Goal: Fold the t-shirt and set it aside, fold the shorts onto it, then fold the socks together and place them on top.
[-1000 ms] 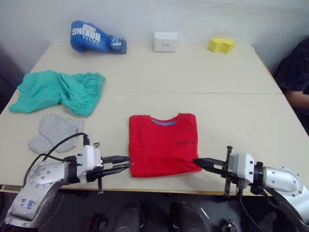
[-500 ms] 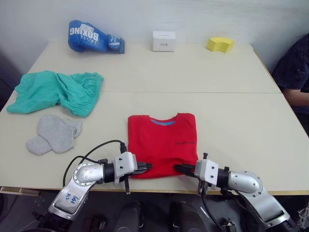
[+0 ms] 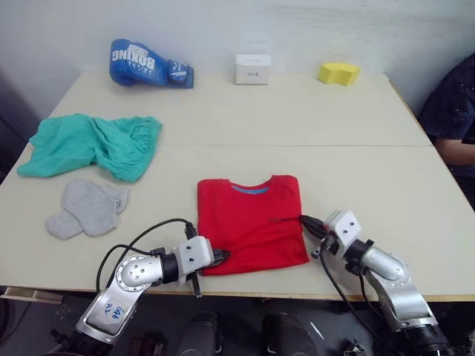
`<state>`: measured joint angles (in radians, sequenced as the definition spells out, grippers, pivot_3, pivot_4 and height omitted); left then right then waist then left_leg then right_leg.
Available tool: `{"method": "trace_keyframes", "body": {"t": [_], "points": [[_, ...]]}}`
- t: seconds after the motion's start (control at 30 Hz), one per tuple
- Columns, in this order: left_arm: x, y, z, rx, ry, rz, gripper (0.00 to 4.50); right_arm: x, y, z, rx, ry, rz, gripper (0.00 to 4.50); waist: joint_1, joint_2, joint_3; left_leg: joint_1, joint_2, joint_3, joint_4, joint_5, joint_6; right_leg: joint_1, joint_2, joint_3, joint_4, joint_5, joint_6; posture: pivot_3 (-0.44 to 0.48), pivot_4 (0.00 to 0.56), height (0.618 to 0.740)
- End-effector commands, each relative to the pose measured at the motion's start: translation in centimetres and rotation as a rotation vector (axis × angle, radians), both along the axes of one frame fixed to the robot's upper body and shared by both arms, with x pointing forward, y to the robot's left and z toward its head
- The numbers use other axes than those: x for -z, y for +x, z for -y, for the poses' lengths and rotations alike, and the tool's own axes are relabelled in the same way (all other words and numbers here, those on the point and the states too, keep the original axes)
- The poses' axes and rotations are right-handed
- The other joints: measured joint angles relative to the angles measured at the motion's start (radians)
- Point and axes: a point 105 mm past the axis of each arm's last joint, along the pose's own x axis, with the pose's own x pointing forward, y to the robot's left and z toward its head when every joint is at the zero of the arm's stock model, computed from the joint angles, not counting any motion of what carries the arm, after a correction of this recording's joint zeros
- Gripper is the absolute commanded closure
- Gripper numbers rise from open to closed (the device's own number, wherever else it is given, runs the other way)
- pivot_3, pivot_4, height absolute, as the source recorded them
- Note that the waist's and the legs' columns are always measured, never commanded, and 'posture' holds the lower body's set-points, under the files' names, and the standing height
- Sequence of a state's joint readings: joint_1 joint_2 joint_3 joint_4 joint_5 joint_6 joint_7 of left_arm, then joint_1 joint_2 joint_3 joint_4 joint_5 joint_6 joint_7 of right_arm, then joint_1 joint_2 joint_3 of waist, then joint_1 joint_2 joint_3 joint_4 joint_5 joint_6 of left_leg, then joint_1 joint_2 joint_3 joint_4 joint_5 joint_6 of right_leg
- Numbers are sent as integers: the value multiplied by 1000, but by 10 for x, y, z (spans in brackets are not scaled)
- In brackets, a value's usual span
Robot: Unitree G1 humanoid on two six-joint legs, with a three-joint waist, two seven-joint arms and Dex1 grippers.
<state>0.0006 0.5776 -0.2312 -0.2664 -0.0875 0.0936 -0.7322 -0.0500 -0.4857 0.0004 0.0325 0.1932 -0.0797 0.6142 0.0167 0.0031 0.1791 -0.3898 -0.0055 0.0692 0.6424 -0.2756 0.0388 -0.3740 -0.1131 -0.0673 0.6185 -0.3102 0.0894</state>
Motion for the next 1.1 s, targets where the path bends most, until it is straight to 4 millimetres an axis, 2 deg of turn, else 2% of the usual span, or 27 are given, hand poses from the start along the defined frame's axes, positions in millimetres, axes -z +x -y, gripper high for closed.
{"method": "trace_keyframes", "body": {"t": [0.03, 0.1, 0.17, 0.23, 0.3, 0.37, 0.47, 0.53, 0.63, 0.83, 0.97, 1.1], "points": [[8, 2, -4, -8, -18, -23, 4469, -23, 3, 6, 23, 60, 81, 4500, 0, 0, 0, 0, 0, 0, 0, 0, 0, 0, 0, 0, 0, 0, 0, 0, 150, 740], [-12, 0, 1, 43, -111, 19, 4469, -41, -1, -10, -54, 98, 124, 4500, -3, 1, 0, -1, 0, 0, 0, 0, 0, -1, 0, 0, 0, 0, 0, 0, 150, 740], [-26, 0, 2, 58, -192, 41, 4469, -48, -6, -26, -125, 114, 127, 4500, -9, 1, 1, -2, 0, 0, 0, 0, 0, -3, 0, 0, 0, 0, 0, 0, 150, 740], [-40, 9, -1, 6, -272, 56, 4469, -51, -13, -49, -233, 107, 114, 4500, -19, 0, 1, -3, 0, 0, -1, 0, 0, -3, 0, 0, 0, 0, 0, 0, 150, 740], [-41, 15, -2, -15, -273, 50, 4469, -44, -17, -69, -332, 54, 93, 4500, -22, -1, 2, -3, 0, 0, -1, 0, 0, -3, 0, -1, 0, 0, 0, 0, 150, 740], [-34, 19, -4, -23, -235, 39, 4469, -36, -16, -76, -361, 21, 75, 4500, -21, -1, 2, -3, 0, 0, -1, 0, 0, -3, 0, -1, 0, 0, 0, 0, 150, 740], [-7, 23, -10, -51, -111, 0, 4469, -19, -1, -80, -352, -28, 36, 4500, -22, -1, 2, -3, 0, 0, -1, 0, 0, -2, 0, -2, -1, 0, 0, 0, 150, 740], [2, 21, -9, -46, -79, -19, 4469, -13, 7, -77, -346, -51, 26, 4500, -21, -2, 2, -3, 0, 0, -1, 0, 0, -3, 0, -2, -1, 0, 0, 0, 150, 740], [13, 15, -6, -41, -57, -56, 4469, -3, 24, -59, -334, -155, 21, 4500, -21, -2, 2, -3, 0, 0, -1, 0, 0, -2, 0, -2, -1, 0, 0, 0, 150, 740], [21, 9, -10, -21, -12, -67, 4469, -8, 70, -19, -155, -158, 27, 4500, -22, -2, 1, 0, 0, 0, -1, 0, 0, -1, 0, -2, -1, 0, 0, 0, 150, 740], [9, 16, -13, 0, -49, -25, 4469, -21, 98, 4, 18, -84, 51, 4500, -28, -2, 1, -1, 0, 0, -2, 0, 0, -1, 0, -2, -1, 0, 0, 0, 150, 740], [-17, 31, -15, -7, -143, 27, 4469, -37, 96, 2, -45, 2, 85, 4500, -30, -2, 1, -1, 0, 0, -3, 0, -1, -1, 0, -2, -2, 0, 0, 0, 150, 740]]}}
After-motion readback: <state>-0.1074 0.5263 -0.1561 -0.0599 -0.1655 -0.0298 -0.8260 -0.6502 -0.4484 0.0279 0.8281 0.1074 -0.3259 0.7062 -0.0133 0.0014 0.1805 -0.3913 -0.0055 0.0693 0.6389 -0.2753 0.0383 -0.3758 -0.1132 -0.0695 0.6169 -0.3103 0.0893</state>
